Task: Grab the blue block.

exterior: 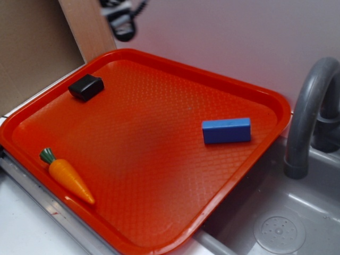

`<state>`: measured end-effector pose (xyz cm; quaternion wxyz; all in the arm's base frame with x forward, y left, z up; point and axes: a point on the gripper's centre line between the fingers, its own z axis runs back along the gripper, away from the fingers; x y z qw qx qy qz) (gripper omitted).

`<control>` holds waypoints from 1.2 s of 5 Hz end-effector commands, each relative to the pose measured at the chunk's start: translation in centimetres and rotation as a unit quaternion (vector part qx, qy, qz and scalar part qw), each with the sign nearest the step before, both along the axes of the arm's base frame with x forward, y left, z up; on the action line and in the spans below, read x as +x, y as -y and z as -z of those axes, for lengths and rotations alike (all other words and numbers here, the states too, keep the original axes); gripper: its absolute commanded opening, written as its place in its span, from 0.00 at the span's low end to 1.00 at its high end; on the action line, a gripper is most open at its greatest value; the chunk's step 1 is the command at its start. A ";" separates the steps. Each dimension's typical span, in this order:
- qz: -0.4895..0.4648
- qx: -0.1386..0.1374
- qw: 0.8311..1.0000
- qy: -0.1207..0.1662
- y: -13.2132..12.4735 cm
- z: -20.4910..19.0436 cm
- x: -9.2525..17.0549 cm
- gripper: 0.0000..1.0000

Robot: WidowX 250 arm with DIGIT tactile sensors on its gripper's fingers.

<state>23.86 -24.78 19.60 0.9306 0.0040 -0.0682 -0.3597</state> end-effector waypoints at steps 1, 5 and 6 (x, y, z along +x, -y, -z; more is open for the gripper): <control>0.071 -0.002 0.997 0.004 6.5 1.6 0.5 1.00; 0.127 0.047 0.987 -0.086 9.8 11.0 0.1 1.00; 0.125 0.071 0.984 -0.100 9.9 12.6 0.0 1.00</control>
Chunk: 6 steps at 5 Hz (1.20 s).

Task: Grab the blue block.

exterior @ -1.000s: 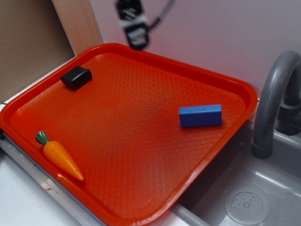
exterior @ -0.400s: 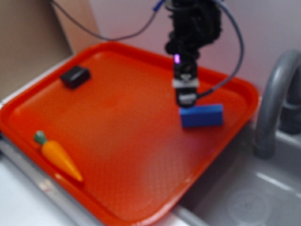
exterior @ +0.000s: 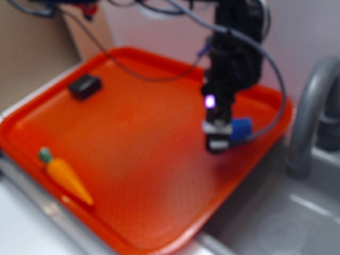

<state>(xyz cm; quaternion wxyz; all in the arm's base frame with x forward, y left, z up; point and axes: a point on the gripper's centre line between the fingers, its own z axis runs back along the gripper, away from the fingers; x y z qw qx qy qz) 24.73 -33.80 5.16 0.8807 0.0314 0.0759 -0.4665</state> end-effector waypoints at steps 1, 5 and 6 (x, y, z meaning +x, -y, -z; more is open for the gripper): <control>0.005 -0.005 1.000 0.006 1.1 -0.4 -0.7 1.00; -0.075 -0.026 0.996 0.042 -2.1 -4.8 -0.8 0.00; -0.127 -0.049 0.989 0.065 -4.6 -8.6 -1.6 0.00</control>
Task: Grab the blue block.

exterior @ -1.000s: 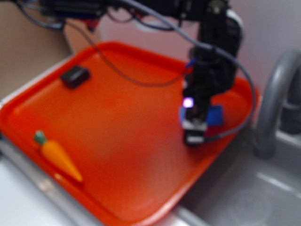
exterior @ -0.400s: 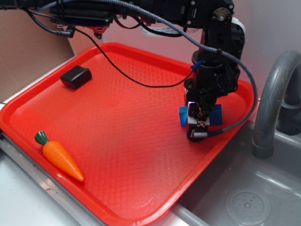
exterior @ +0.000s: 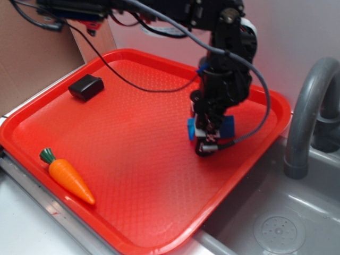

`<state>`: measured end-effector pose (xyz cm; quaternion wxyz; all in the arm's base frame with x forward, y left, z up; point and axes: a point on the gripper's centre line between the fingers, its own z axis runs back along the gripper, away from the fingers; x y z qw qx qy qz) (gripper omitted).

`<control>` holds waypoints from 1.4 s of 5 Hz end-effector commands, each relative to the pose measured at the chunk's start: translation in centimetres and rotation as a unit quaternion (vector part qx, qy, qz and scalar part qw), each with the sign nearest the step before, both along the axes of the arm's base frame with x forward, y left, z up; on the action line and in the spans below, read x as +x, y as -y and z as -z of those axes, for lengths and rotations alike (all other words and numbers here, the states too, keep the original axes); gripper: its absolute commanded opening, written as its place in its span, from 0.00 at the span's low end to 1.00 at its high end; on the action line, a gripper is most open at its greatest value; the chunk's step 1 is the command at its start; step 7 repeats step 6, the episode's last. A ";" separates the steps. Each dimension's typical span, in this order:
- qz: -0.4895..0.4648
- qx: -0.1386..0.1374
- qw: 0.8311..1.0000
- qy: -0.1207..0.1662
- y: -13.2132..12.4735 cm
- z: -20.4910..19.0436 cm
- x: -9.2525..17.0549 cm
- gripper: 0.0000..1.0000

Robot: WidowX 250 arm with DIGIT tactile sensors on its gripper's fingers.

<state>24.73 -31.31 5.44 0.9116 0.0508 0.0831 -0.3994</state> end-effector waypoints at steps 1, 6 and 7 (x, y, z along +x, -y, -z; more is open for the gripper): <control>-0.092 -0.089 0.989 0.080 -4.7 -11.1 -2.8 0.00; -0.210 -0.092 0.968 0.099 -13.8 -14.7 -9.1 0.00; -0.210 -0.092 0.968 0.099 -13.8 -14.7 -9.1 0.00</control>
